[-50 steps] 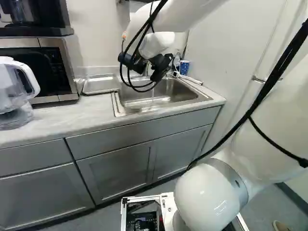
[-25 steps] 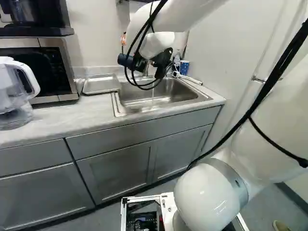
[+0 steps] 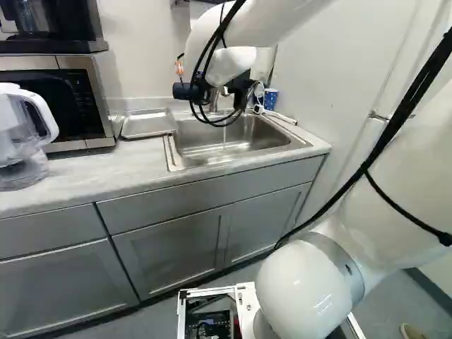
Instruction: Rinse the cup and place it in the tray
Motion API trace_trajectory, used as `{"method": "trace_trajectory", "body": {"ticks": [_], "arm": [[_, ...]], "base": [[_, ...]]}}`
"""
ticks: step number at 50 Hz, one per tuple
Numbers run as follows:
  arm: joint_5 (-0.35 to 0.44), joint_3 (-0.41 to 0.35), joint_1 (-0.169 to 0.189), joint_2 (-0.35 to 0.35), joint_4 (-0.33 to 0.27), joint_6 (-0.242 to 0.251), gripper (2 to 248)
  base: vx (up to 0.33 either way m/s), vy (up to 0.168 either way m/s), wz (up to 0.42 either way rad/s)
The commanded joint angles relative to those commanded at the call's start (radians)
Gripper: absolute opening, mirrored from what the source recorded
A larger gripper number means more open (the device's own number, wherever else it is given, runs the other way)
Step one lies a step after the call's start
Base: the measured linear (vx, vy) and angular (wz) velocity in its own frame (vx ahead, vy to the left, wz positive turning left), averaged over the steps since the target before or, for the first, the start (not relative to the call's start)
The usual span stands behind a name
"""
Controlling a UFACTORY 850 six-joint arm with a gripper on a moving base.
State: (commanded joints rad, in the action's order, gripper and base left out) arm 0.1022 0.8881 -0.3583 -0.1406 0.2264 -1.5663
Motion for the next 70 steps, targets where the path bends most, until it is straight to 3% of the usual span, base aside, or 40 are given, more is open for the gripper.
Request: {"method": "trace_trajectory", "body": {"ticks": [70], "arm": [[0.000, 0.000, 0.000, 0.000, 0.000, 0.736, 119]], "base": [[0.000, 0.000, 0.000]]}}
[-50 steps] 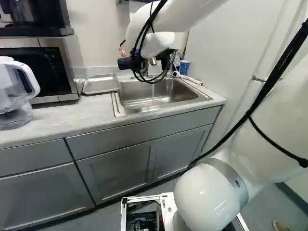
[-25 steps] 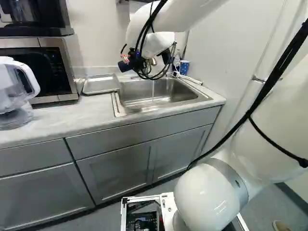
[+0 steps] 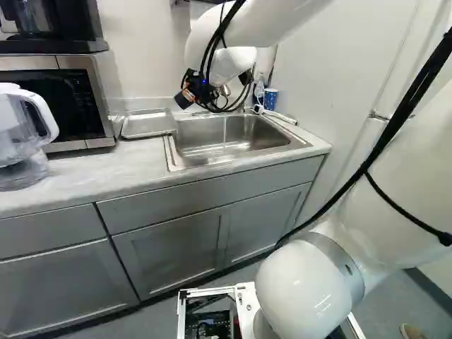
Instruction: Rinse the cup and place it in the tray
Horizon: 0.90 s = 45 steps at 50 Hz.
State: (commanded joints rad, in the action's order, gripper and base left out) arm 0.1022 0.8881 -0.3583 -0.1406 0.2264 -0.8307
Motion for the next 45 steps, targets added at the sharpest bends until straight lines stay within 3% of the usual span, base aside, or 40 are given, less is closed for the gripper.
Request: {"method": "trace_trajectory", "body": {"ticks": [45], "arm": [[0.000, 0.000, 0.000, 0.000, 0.000, 0.473, 119]], "base": [[0.000, 0.000, 0.000]]}}
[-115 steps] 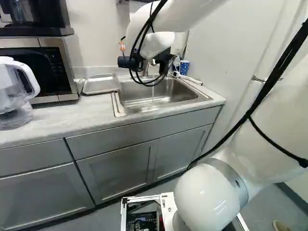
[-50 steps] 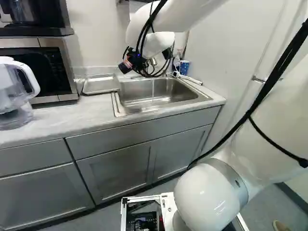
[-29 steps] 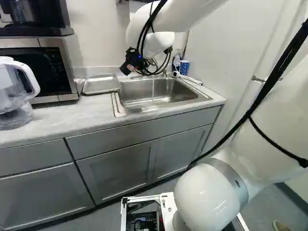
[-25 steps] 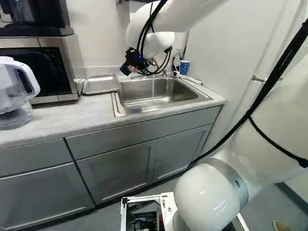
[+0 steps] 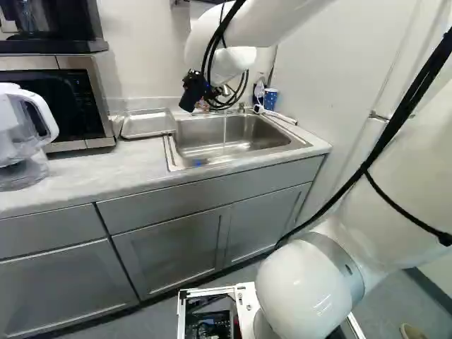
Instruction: Rinse the cup and place it in the tray
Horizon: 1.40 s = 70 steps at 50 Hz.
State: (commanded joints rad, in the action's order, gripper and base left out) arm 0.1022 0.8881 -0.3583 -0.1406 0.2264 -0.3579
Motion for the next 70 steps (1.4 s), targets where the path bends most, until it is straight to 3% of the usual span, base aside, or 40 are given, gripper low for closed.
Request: {"method": "trace_trajectory", "body": {"ticks": [45, 59, 70], "arm": [[0.000, 0.000, 0.000, 0.000, 0.000, 0.473, 119], [0.000, 0.001, -0.001, 0.001, 0.000, 0.473, 119], [0.014, 0.028, -0.024, 0.029, 0.000, 0.473, 119]], "base": [[0.000, 0.000, 0.000], [0.000, 0.000, 0.000], [0.000, 0.000, 0.000]]}}
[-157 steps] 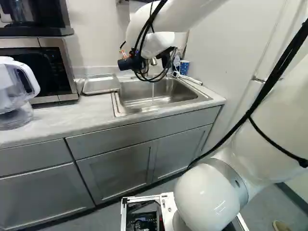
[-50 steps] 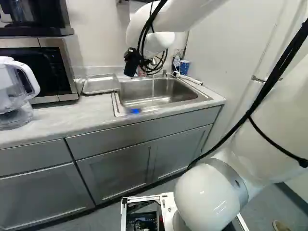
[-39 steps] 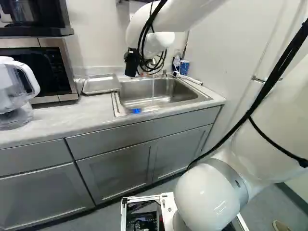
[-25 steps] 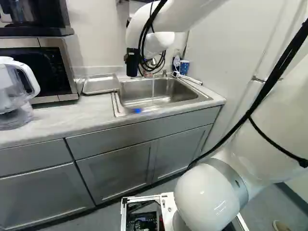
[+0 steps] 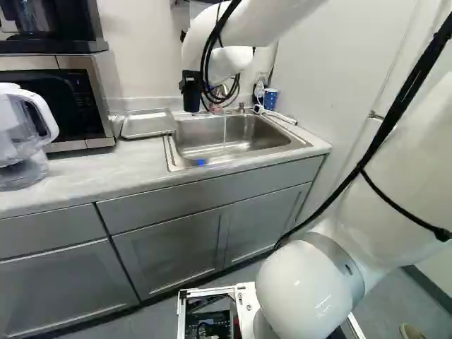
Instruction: Rinse the cup and place it in the tray
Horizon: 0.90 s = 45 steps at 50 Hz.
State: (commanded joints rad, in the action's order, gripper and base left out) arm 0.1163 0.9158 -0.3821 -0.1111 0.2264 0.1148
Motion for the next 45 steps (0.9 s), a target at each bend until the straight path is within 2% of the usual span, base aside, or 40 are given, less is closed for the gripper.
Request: {"method": "trace_trajectory", "body": {"ticks": [21, 45], "arm": [[0.075, 0.040, -0.058, 0.046, 0.000, 0.000, 119], [0.137, 0.075, -0.122, 0.129, 0.000, 0.000, 119]], "base": [[0.000, 0.000, 0.000], [0.000, 0.000, 0.000]]}}
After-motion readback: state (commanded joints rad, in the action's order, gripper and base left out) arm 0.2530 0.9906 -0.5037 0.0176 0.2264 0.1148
